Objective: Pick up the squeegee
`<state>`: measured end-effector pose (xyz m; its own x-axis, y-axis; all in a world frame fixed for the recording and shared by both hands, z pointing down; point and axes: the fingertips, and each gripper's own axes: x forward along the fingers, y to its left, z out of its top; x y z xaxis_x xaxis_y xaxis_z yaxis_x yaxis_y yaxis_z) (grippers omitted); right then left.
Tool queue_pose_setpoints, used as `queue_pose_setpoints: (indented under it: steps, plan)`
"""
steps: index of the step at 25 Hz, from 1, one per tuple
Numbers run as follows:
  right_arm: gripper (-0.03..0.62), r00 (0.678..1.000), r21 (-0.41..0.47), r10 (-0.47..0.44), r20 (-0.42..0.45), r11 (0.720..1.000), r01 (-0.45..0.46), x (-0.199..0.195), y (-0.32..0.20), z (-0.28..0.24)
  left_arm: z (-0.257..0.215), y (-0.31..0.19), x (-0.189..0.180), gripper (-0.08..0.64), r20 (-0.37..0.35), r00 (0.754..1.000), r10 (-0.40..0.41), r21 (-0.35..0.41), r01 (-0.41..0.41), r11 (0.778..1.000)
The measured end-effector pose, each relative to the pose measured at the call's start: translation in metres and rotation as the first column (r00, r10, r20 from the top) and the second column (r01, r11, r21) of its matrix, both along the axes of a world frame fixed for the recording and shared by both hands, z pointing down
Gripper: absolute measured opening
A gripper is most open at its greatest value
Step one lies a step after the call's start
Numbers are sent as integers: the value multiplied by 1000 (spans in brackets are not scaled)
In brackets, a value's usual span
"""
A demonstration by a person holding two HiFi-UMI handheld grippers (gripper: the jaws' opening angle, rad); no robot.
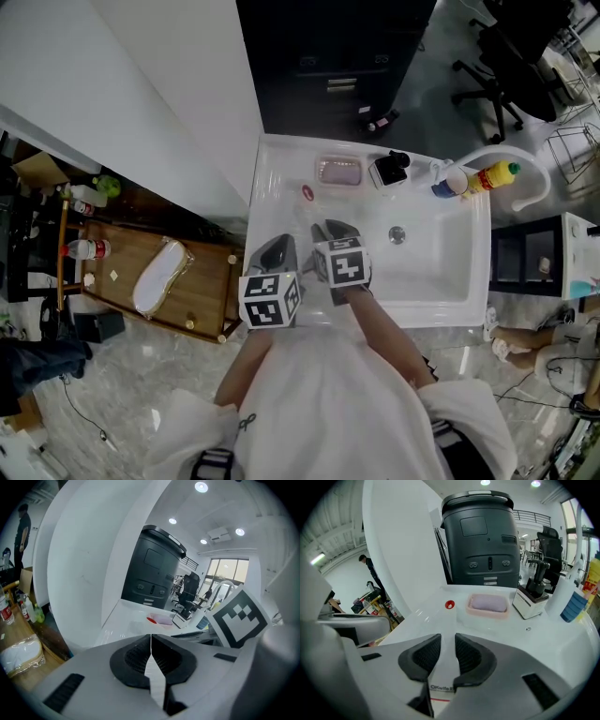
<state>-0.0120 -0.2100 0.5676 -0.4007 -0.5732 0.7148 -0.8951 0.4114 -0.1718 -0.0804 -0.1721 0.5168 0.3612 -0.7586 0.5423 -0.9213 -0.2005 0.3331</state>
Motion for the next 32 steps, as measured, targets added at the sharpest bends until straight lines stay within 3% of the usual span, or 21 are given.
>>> queue_pose_setpoints:
  steps: [20,32]
  plan:
    - [104,999,170,47,22,984,-50,21,13,-49,-30,9,15,28,1,1000,0,82,0,997]
    - [104,993,279,99,60,954,-112,33,27,-85,-46,12,24,28,-4,1000,27,131,-26,991]
